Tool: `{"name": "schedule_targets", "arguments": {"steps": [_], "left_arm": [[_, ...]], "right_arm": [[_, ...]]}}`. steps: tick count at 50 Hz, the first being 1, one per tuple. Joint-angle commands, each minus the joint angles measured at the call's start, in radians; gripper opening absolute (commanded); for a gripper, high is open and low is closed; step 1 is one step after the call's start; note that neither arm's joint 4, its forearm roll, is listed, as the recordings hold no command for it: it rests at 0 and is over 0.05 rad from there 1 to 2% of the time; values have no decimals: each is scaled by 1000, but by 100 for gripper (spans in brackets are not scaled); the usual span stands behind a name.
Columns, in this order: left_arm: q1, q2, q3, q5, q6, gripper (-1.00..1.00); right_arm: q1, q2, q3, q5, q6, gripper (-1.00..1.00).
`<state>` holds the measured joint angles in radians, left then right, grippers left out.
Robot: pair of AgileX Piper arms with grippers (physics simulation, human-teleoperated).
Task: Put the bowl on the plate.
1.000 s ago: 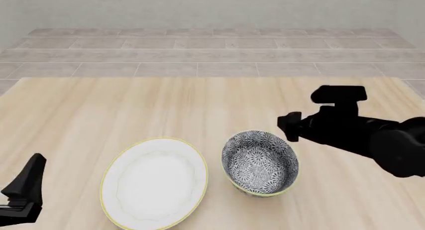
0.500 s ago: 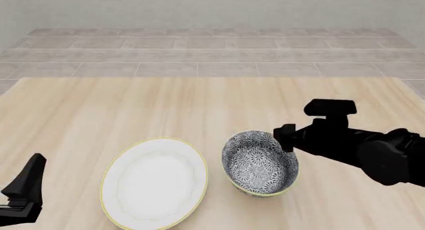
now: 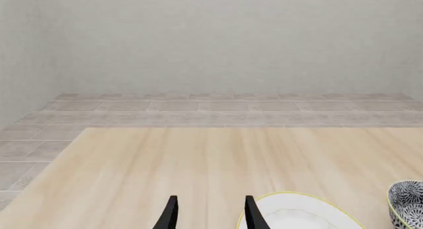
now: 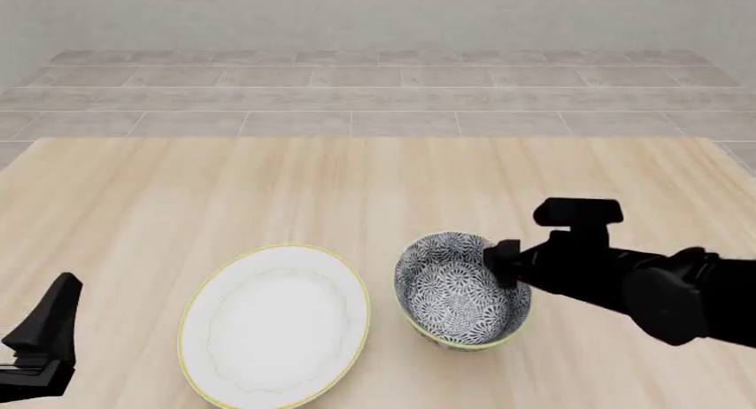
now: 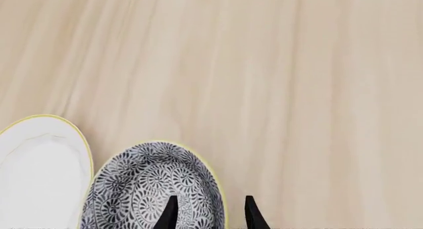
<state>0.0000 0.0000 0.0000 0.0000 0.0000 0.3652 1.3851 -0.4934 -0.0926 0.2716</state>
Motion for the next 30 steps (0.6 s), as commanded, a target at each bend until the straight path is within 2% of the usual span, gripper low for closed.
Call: {"name": "schedule_targets", "arguments": {"steps": [1, 30], "left_arm": [[0, 0, 0, 0, 0, 100], [0, 0, 0, 0, 0, 100]], "right_arm": [[4, 18, 19, -26, 9, 100], [26, 88, 48, -96, 35, 100]]}}
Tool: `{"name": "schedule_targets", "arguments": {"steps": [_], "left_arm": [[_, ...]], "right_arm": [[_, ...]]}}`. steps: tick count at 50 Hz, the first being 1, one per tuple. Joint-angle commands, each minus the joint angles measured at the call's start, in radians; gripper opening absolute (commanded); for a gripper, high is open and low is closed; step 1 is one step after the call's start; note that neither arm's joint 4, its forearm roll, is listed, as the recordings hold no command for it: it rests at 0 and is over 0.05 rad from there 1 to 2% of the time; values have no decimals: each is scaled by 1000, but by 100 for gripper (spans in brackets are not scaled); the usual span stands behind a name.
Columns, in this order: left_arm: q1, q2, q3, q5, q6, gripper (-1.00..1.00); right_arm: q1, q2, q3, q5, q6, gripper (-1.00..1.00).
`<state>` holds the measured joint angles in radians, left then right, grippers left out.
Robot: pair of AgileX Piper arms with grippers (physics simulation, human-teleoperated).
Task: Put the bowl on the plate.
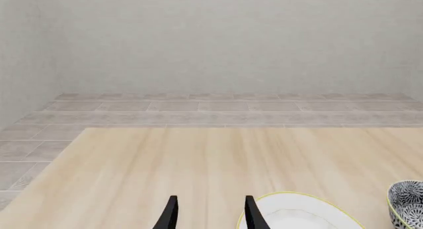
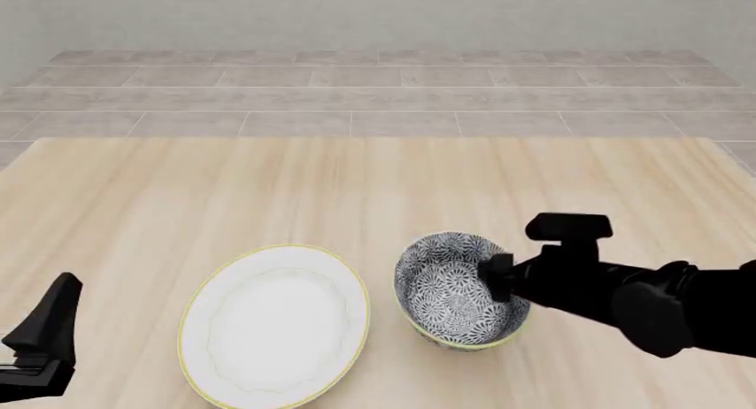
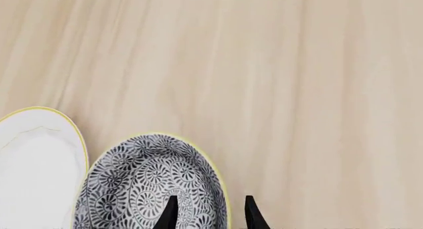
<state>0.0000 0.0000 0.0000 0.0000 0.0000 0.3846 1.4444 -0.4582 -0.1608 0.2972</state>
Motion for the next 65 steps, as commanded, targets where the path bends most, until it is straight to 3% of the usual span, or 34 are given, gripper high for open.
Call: {"name": "schedule_targets", "arguments": {"steps": [1, 34, 35, 65], "left_arm": [[0, 0, 0, 0, 0, 100], [0, 0, 0, 0, 0, 100], [0, 0, 0, 0, 0, 100], [0, 0, 0, 0, 0, 100]], "right_arm": [[7, 34, 15, -35, 11, 100], [20, 69, 28, -73, 31, 100], [12, 66, 27, -71, 20, -100], [-21, -5, 22, -25, 12, -100]]}}
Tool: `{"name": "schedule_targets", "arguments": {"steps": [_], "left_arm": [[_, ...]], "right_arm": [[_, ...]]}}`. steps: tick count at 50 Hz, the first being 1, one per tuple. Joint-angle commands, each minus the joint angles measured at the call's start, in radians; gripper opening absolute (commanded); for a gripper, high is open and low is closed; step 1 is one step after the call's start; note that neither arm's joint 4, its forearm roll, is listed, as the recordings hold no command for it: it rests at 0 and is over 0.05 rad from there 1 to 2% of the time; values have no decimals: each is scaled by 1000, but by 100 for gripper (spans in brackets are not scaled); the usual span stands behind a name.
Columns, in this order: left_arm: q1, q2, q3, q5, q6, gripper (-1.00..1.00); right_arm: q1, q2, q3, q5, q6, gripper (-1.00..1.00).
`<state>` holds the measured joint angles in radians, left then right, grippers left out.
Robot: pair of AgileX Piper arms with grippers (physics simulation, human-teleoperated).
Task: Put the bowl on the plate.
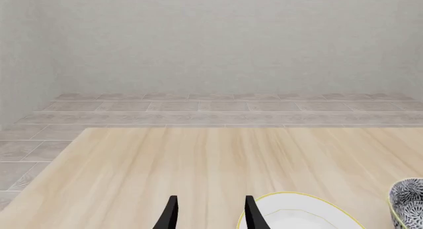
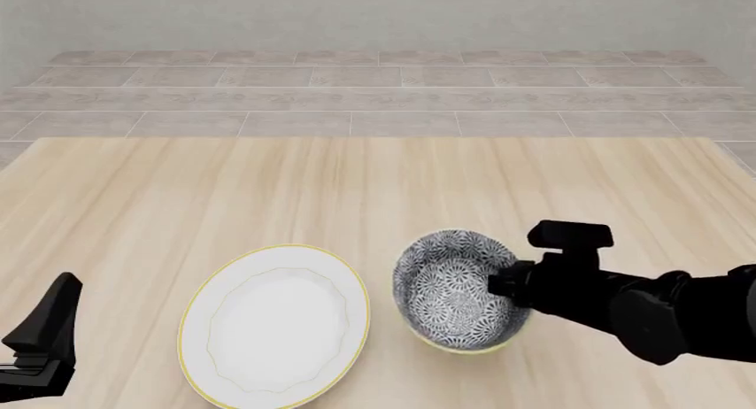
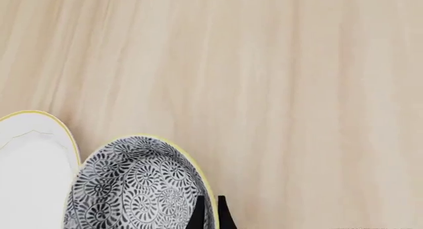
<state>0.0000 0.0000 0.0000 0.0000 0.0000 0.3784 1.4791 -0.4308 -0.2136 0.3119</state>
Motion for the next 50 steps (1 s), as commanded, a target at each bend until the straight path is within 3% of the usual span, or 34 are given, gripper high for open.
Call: {"name": "schedule_targets", "arguments": {"steps": [1, 28, 50], "left_arm": [[0, 0, 0, 0, 0, 100], [0, 0, 0, 0, 0, 100], [0, 0, 0, 0, 0, 100]], "right_arm": [[-15, -45, -7, 31, -4, -100], [8, -214, -100, 162, 50, -100], [92, -245, -246, 259, 42, -100]]}}
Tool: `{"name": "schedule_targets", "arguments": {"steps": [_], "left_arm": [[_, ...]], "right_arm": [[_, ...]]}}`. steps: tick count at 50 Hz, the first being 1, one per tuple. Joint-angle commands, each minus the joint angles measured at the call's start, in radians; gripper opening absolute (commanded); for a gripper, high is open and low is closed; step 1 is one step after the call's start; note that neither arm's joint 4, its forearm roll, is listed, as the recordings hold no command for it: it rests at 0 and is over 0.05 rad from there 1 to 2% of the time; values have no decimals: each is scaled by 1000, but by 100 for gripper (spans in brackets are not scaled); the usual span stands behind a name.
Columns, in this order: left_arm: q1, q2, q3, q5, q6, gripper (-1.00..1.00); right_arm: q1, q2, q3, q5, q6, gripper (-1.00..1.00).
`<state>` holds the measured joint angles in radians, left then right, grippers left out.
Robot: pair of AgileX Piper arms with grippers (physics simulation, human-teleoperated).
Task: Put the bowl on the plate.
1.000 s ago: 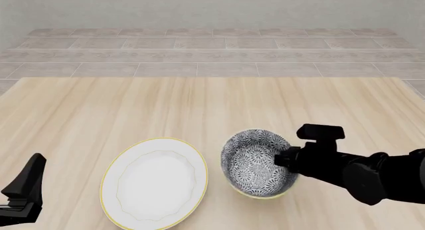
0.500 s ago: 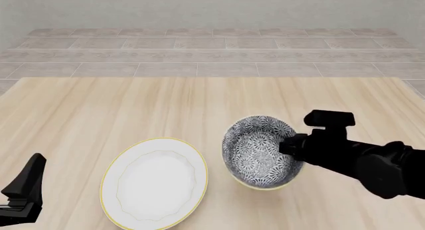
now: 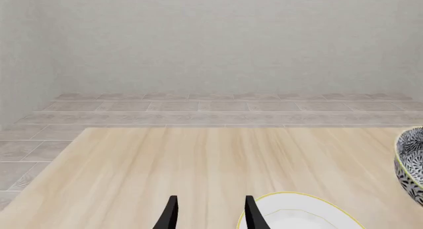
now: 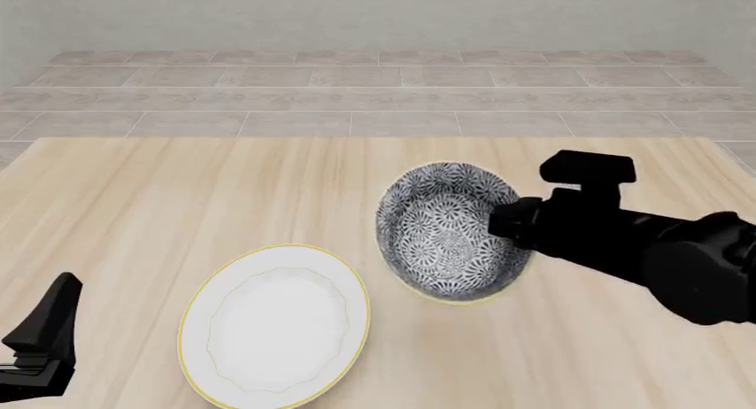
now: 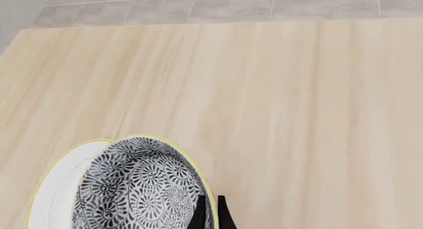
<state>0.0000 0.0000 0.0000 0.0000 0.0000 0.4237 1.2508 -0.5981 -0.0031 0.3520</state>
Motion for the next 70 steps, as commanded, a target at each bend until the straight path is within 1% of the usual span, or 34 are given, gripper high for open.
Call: {"name": "schedule_targets", "arguments": {"steps": [1, 8, 21, 23, 28, 33, 70], "left_arm": [[0, 0, 0, 0, 0, 100], [0, 0, 0, 0, 0, 100], [0, 0, 0, 0, 0, 100], [0, 0, 0, 0, 0, 100], [0, 0, 0, 0, 0, 100], [0, 0, 0, 0, 0, 100], [0, 0, 0, 0, 0, 100]], "right_arm": [[48, -15, -86, 51, -1, -100], [85, 7, -139, 63, 4, -100], [127, 35, -187, 64, 29, -100], [136, 45, -192, 56, 29, -100], [156, 82, -191, 19, 61, -100], [180, 101, -200, 13, 72, -100], [239, 173, -260, -2, 76, -100]]}}
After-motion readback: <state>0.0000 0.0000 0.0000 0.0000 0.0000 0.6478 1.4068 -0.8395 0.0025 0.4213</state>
